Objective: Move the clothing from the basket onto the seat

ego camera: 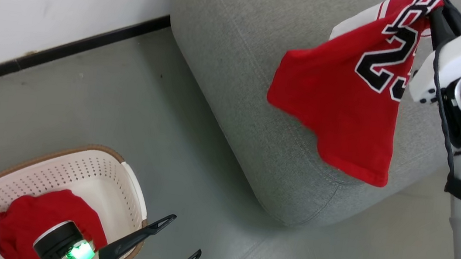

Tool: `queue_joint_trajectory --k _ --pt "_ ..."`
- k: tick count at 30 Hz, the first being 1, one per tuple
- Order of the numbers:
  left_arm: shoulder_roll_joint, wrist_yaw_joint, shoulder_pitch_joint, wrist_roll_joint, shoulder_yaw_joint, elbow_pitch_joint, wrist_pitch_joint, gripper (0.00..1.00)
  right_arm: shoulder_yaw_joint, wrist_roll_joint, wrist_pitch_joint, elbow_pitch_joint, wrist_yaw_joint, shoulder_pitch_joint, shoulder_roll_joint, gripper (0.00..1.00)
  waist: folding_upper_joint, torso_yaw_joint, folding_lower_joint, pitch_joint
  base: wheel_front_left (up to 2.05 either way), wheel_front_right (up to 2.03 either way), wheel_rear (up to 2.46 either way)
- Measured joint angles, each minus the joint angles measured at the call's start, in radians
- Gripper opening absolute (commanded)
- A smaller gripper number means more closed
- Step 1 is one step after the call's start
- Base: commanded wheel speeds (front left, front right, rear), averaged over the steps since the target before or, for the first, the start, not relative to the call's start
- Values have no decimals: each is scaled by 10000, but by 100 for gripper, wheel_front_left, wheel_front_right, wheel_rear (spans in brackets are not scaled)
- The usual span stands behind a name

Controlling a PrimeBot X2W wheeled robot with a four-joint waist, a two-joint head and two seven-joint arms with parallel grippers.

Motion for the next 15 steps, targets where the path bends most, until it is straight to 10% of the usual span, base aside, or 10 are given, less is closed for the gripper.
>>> queue_joint_trajectory --k 15 --pt "823 0 199 63 660 -1106 -10 100 -119 907 1185 439 2 -2004 -23 0 0 450 0 1285 0 0 0"
